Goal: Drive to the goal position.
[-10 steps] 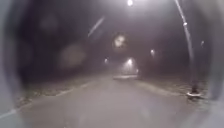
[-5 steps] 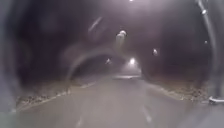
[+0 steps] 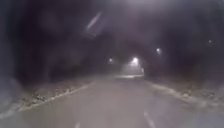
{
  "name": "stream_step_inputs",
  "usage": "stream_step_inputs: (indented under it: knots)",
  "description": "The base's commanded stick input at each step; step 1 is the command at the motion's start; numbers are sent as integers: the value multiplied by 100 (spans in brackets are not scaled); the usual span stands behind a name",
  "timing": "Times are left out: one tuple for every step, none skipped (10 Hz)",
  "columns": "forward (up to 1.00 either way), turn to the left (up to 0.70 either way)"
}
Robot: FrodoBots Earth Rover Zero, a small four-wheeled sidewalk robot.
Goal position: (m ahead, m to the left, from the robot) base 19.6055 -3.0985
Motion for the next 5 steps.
stream_step_inputs:
  knots:
    - [100, 2]
    - [100, 1]
    - [100, 0]
    - [100, -1]
    - [100, -2]
